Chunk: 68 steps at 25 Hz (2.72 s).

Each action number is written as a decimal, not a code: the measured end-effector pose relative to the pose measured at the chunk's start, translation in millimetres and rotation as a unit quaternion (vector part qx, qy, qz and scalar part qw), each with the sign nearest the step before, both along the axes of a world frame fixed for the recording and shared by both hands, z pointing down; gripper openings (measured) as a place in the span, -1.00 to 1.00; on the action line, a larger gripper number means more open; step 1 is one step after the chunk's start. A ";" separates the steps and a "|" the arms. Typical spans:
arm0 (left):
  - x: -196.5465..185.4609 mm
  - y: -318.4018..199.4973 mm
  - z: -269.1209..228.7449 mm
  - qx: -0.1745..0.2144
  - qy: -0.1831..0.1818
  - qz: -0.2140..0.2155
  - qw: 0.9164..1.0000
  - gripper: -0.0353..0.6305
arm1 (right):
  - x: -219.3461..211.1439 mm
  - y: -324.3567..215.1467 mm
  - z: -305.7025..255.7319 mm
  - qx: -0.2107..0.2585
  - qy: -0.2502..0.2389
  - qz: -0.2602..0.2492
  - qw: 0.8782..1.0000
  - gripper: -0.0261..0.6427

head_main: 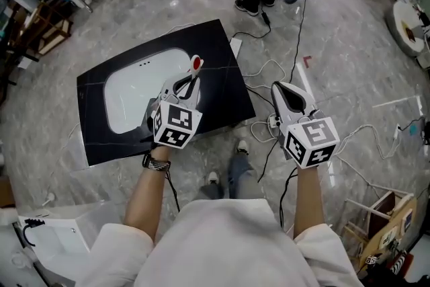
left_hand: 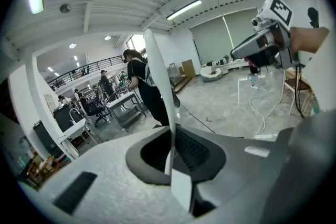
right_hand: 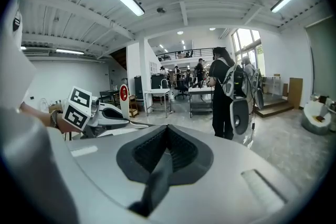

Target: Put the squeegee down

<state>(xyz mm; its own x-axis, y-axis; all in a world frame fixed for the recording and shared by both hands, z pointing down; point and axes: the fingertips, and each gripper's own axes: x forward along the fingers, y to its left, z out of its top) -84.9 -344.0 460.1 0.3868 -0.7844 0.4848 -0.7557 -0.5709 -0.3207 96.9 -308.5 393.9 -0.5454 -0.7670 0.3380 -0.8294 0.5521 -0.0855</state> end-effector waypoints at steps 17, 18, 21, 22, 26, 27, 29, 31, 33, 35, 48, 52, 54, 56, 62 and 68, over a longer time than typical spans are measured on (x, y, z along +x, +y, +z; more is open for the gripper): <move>24.5 -64.9 123.0 -0.049 -0.128 0.014 0.991 -0.80 | 37.3 -43.6 75.1 -0.077 -0.002 0.016 0.997 -0.90; 25.3 -65.9 130.0 -0.048 -0.140 0.016 0.989 -0.80 | 40.2 -43.9 79.1 -0.081 -0.001 0.017 0.997 -0.90; 24.7 -68.9 145.9 -0.048 -0.163 0.020 0.985 -0.80 | 45.6 -45.4 88.7 -0.091 0.001 0.019 0.996 -0.90; 24.0 -70.7 150.2 -0.048 -0.168 0.019 0.984 -0.80 | 46.7 -46.3 91.7 -0.093 0.001 0.020 0.995 -0.90; 22.1 -76.3 166.0 -0.048 -0.184 0.016 0.982 -0.80 | 49.0 -47.3 102.3 -0.103 -0.001 0.021 0.994 -0.90; 22.4 -77.2 169.5 -0.048 -0.189 0.017 0.981 -0.80 | 49.1 -47.4 104.1 -0.105 -0.001 0.021 0.994 -0.90; 25.4 -77.8 176.1 -0.047 -0.203 0.026 0.978 -0.80 | 49.4 -47.6 107.1 -0.108 -0.003 0.020 0.994 -0.90; 29.4 -76.8 180.2 -0.042 -0.216 0.035 0.975 -0.80 | 49.4 -47.4 109.7 -0.111 -0.002 0.018 0.994 -0.90; 32.9 -75.6 182.9 -0.038 -0.223 0.041 0.973 -0.78 | 49.8 -47.7 111.1 -0.113 -0.001 0.016 0.994 -0.90; 36.0 -73.4 187.5 -0.040 -0.230 0.049 0.971 -0.77 | 51.0 -48.9 110.8 -0.112 -0.003 0.017 0.994 -0.90; 46.9 -57.4 225.3 -0.080 -0.284 0.115 0.949 -0.62 | 52.0 -46.6 116.6 -0.121 -0.015 0.026 0.992 -0.90; 49.0 -56.5 231.6 -0.089 -0.283 0.125 0.947 -0.59 | 54.9 -46.7 119.8 -0.125 -0.016 0.031 0.992 -0.90; 50.1 -56.2 233.0 -0.092 -0.284 0.128 0.946 -0.58 | 56.2 -47.3 120.6 -0.126 -0.018 0.033 0.991 -0.90; 51.2 -57.0 232.8 -0.093 -0.281 0.129 0.946 -0.57 | 56.9 -48.1 121.7 -0.128 -0.018 0.034 0.991 -0.90; 55.9 -57.8 233.0 -0.108 -0.266 0.140 0.948 -0.54 | 60.4 -50.2 125.1 -0.134 -0.024 0.042 0.990 -0.90; 56.4 -56.8 234.7 -0.122 -0.261 0.157 0.945 -0.53 | 61.0 -53.4 126.1 -0.140 -0.036 0.051 0.988 -0.90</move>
